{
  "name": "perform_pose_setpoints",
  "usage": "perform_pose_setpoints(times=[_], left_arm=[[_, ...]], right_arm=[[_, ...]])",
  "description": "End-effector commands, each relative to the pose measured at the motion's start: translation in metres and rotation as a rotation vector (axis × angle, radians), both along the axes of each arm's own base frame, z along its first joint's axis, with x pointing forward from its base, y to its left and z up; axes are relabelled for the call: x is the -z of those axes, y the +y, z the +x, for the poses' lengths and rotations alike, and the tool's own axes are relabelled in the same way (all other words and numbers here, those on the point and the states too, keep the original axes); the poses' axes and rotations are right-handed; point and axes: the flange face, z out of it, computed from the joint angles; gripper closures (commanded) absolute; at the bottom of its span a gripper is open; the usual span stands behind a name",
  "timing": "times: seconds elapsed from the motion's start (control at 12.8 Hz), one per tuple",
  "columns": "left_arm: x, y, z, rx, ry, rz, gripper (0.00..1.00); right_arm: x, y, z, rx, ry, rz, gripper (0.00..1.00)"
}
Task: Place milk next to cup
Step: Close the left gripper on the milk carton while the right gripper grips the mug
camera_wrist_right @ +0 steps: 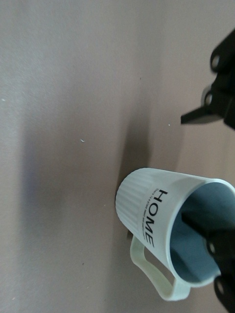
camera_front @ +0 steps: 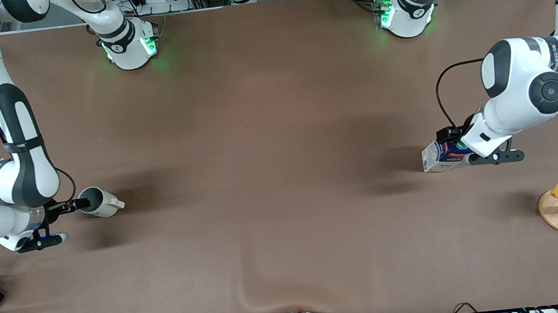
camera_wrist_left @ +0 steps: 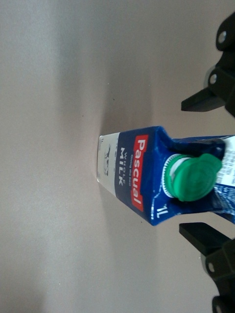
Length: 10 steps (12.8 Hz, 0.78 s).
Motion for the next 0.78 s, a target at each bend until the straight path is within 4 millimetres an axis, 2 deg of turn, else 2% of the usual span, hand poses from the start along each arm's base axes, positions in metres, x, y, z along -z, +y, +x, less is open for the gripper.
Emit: perform_pose_setpoints(times=[0.0,0.16,0.24,0.31,0.39,0.55,0.63,0.71], left_arm=[[0.001,0.002,0.004,-0.006,-0.01,0.023,0.2],[0.001,0.002,0.004,-0.006,-0.012,0.023,0.48],[-0.006,0.002,0.008,-0.008,-0.024,0.022,0.63],[-0.01,0.003,0.01,-0.012,-0.029,0.022,0.7],[-0.015,0.009,0.013,-0.02,-0.036,0.021,0.72],[-0.025,0.01,0.016,-0.021,-0.044,0.021,0.81],[-0.027,0.01,0.016,-0.021,-0.044,0.021,0.87],[-0.027,0.01,0.016,-0.021,-0.044,0.021,0.9]], right_arm=[[-0.005,0.003,-0.002,-0.005,-0.001,0.001,1.0],[-0.02,0.01,0.002,0.04,0.02,0.001,1.0],[-0.028,0.017,0.004,0.071,0.036,-0.008,1.0],[-0.037,0.032,0.009,0.094,0.052,-0.02,1.0],[-0.046,0.044,0.012,0.125,0.067,-0.035,1.0],[-0.058,0.053,0.015,0.158,0.079,-0.042,1.0],[-0.065,0.064,0.016,0.166,0.089,-0.025,1.0],[-0.078,0.088,0.018,0.204,0.11,-0.023,1.0]])
